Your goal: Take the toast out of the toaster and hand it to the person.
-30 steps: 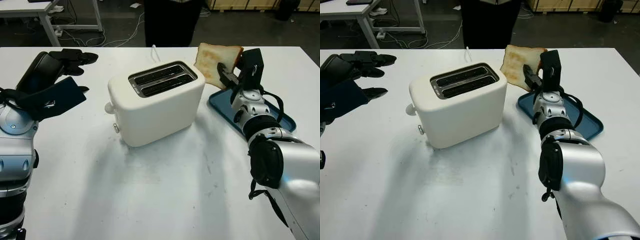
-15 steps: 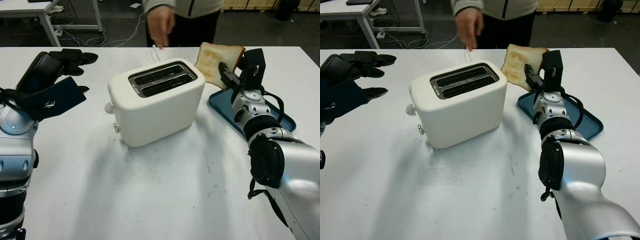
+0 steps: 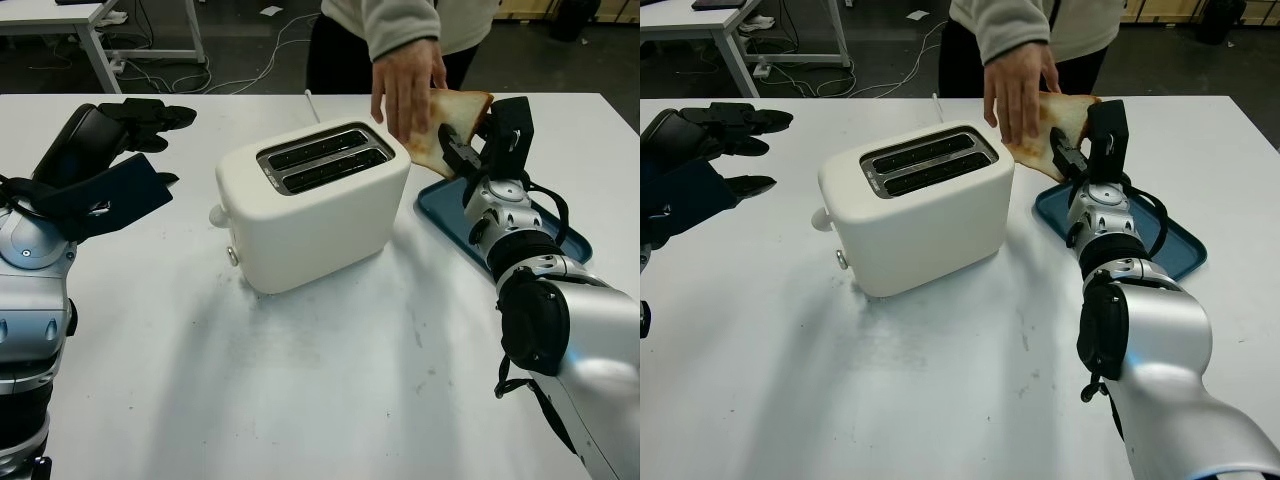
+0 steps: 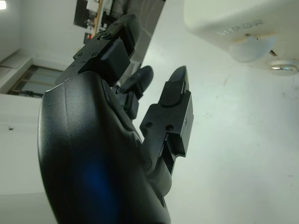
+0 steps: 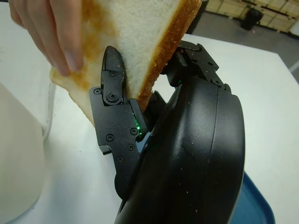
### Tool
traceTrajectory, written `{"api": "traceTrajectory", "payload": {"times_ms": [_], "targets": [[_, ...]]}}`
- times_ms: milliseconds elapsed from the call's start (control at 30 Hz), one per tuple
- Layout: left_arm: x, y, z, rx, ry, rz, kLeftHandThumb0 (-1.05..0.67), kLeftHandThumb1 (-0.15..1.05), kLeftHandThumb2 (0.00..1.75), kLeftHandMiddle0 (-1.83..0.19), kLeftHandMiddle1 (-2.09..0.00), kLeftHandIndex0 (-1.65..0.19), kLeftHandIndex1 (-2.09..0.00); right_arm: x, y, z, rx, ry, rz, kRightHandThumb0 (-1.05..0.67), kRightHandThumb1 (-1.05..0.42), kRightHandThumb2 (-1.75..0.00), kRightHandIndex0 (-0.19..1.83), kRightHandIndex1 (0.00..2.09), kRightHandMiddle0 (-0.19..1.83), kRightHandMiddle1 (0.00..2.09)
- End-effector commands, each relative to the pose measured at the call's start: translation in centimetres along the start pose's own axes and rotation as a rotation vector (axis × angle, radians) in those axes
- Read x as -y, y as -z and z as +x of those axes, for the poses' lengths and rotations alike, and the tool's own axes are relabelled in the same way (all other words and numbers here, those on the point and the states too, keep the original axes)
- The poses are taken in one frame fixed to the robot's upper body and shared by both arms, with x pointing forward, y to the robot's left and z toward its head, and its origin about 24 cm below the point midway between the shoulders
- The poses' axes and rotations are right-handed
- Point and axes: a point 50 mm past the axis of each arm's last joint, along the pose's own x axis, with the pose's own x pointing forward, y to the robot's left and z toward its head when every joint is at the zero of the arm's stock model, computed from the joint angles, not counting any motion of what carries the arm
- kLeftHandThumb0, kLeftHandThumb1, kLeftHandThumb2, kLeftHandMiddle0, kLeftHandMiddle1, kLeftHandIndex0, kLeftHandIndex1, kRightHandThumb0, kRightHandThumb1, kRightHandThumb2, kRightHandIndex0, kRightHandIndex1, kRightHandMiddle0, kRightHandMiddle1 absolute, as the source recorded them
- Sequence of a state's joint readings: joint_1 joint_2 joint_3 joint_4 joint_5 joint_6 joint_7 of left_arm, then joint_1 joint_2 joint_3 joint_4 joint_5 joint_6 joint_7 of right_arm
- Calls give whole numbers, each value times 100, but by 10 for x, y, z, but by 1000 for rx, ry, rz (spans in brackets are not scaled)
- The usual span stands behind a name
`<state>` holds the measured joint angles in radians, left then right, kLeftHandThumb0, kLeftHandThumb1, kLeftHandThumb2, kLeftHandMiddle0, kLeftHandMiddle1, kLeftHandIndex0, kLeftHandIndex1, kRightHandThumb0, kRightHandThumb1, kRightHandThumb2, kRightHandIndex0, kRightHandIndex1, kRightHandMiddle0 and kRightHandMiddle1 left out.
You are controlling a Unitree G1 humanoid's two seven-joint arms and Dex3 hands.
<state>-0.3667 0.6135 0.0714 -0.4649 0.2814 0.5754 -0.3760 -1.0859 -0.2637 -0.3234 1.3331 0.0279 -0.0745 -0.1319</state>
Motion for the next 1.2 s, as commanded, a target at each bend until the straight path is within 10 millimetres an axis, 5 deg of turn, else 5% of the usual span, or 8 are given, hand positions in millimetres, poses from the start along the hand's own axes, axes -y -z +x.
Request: {"api": "traceTrajectory", "payload": {"times_ms": [0,800,1067,1100,1167], "targets": [[-3,-3,1,12,-2,23,10,92,15,-40,-65,-63,0,1,-8,1,26,2,-3,-21,-92,-32,76,175,42,175],[-3,-1,-1,4,-12,2,6,92,15,-40,-66,-63,0,1,-7,1,36,-12,-13,-24,-92,-30,77,175,42,175],[-3,0,-1,2,-10,10,6,92,15,-39,-67,-63,0,1,-9,0,71,-44,-32,-42,-92,-16,78,175,42,175],[-3,-1,-1,1,-9,8,6,92,16,-39,-67,-62,0,2,-9,0,75,-45,-13,-43,-92,-13,75,175,43,172],[-3,-1,-1,2,-8,3,7,92,16,-39,-66,-62,0,3,-9,0,78,-40,-5,-49,-92,-8,65,152,57,128]]}}
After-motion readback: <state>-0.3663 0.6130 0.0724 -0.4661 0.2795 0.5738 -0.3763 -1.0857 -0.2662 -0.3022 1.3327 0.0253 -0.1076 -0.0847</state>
